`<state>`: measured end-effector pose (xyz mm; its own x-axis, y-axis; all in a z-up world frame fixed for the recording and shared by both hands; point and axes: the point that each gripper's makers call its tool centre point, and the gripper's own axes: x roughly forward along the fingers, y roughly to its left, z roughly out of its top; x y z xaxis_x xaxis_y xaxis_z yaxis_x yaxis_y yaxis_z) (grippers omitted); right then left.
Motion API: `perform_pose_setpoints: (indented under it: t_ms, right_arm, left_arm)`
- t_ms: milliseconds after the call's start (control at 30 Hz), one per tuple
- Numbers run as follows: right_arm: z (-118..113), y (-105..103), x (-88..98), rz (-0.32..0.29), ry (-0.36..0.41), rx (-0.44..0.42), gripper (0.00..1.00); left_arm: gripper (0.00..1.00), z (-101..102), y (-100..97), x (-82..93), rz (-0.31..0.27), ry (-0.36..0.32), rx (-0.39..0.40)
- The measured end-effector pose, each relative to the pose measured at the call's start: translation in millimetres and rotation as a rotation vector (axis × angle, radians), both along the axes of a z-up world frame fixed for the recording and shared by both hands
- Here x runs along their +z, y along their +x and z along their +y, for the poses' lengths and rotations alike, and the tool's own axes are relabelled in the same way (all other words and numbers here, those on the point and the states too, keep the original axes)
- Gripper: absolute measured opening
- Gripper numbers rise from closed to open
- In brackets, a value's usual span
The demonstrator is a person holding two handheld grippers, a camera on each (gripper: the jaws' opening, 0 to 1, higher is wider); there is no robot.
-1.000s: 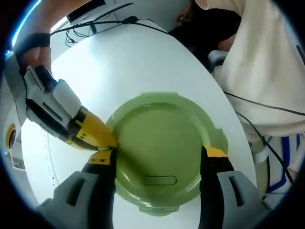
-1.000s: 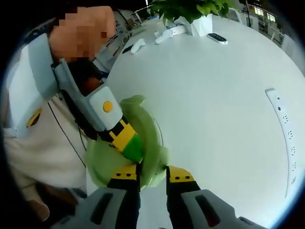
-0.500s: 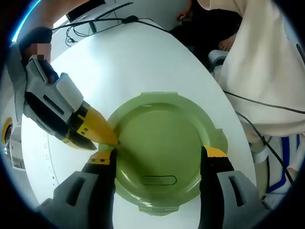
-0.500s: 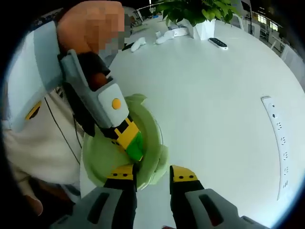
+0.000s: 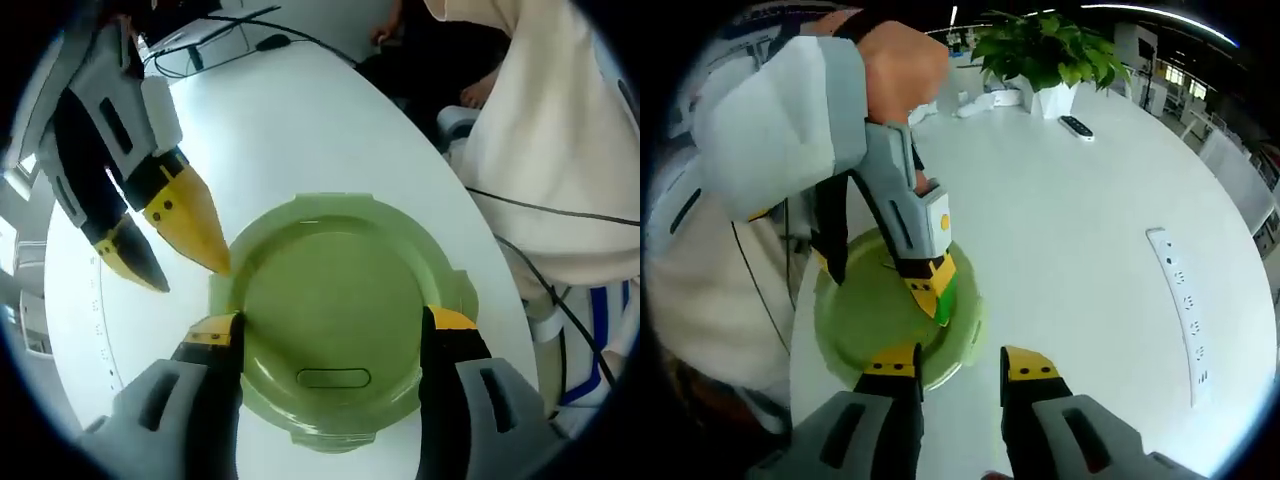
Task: Pick up the tomato from the tabletop place it into the food storage container close the lid and lock the latches
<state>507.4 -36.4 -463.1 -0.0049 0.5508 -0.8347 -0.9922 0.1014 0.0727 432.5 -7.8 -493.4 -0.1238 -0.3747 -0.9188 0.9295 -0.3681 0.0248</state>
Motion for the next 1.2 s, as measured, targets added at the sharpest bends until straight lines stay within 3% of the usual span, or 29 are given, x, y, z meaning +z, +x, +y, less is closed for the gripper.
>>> perform_pose_setpoints:
  t_ms: [233,500,800,1100,1200]
  right_arm:
    - [-9.6,-22.1,24.9,-0.07,0.028,-0.045,0.25]
    - [-17.6,-49.9,39.2,-0.126,0.017,-0.071,0.24]
    - [-9.6,-89.5,43.4,-0.146,0.022,-0.083,0.24]
    - [-4.6,-115.7,48.1,-0.173,0.024,-0.071,0.24]
    - [-4.5,-119.4,50.6,-0.187,0.025,-0.073,0.24]
  left_arm:
    - [0.64,-0.1,-1.4,0.2,-0.004,0.01,-0.001]
    - [0.64,0.0,-2.4,0.2,-0.002,0.008,0.001]
    - [0.64,0.2,-3.4,0.0,-0.006,0.02,0.004]
    - [0.64,1.3,8.0,0.0,-0.015,0.043,-0.001]
    - [0.64,-0.3,-1.0,0.9,-0.017,0.043,-0.001]
